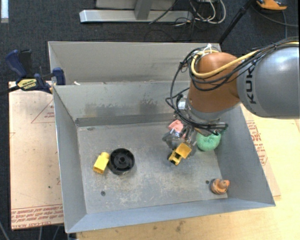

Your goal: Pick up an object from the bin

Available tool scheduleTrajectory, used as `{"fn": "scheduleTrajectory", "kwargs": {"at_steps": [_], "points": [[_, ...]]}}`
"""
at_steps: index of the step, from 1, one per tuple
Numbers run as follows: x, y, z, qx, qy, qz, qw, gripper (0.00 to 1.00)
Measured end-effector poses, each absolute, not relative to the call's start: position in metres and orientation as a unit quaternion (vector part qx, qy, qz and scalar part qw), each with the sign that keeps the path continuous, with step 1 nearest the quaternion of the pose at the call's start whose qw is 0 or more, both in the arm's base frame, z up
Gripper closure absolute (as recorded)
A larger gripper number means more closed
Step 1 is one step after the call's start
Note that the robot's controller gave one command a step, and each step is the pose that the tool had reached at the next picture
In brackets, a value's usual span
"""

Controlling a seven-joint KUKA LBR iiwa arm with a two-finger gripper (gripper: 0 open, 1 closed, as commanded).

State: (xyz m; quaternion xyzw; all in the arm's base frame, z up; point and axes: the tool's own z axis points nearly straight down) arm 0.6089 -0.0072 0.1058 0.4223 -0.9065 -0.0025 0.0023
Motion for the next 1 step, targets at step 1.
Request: {"fn": "scheduleTrajectory", "kwargs": {"at_steps": [1], "points": [[0.6109, -0.0072, 0.1262, 0.422, -0.906, -0.001, -0.001, 1.00]]}}
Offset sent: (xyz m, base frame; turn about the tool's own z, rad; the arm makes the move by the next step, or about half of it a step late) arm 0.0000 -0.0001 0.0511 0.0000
